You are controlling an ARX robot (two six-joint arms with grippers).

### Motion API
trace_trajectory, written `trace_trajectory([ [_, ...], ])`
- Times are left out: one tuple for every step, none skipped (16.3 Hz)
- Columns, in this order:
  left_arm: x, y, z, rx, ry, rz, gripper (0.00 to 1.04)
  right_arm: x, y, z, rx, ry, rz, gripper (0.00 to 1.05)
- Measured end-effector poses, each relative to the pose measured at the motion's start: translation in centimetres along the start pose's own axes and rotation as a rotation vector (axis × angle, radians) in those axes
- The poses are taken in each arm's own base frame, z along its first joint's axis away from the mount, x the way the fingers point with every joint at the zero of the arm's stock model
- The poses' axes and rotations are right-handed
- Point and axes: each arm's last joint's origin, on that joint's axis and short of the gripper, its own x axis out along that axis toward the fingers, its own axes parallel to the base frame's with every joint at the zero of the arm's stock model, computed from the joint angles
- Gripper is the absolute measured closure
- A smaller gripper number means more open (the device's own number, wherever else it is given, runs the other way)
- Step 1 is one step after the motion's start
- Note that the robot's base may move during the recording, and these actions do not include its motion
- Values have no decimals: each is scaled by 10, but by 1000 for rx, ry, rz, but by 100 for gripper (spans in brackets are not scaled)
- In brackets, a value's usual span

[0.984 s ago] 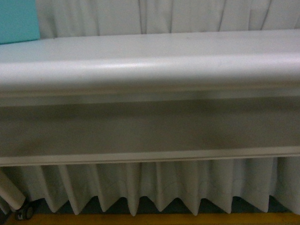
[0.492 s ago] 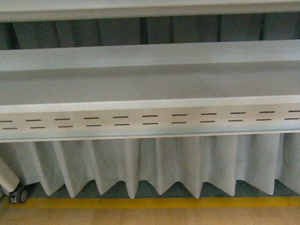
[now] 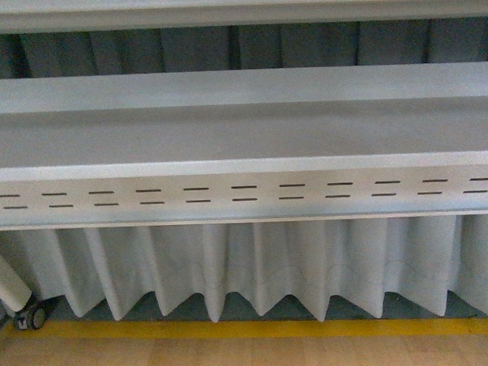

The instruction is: Wind up and store yellow beetle toy

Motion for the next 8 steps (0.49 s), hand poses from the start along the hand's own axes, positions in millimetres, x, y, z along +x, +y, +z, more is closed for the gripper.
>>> trace_trajectory([
  [0,0,0,0,0,0,7,0,0,0,0,0,0,7],
  [0,0,0,0,0,0,7,0,0,0,0,0,0,7],
  [0,0,0,0,0,0,7,0,0,0,0,0,0,7],
  [0,0,0,0,0,0,7,0,0,0,0,0,0,7],
  [0,0,0,0,0,0,7,0,0,0,0,0,0,7],
  [0,0,0,0,0,0,7,0,0,0,0,0,0,7],
  [0,0,0,0,0,0,7,0,0,0,0,0,0,7],
  [0,0,0,0,0,0,7,0,0,0,0,0,0,7],
])
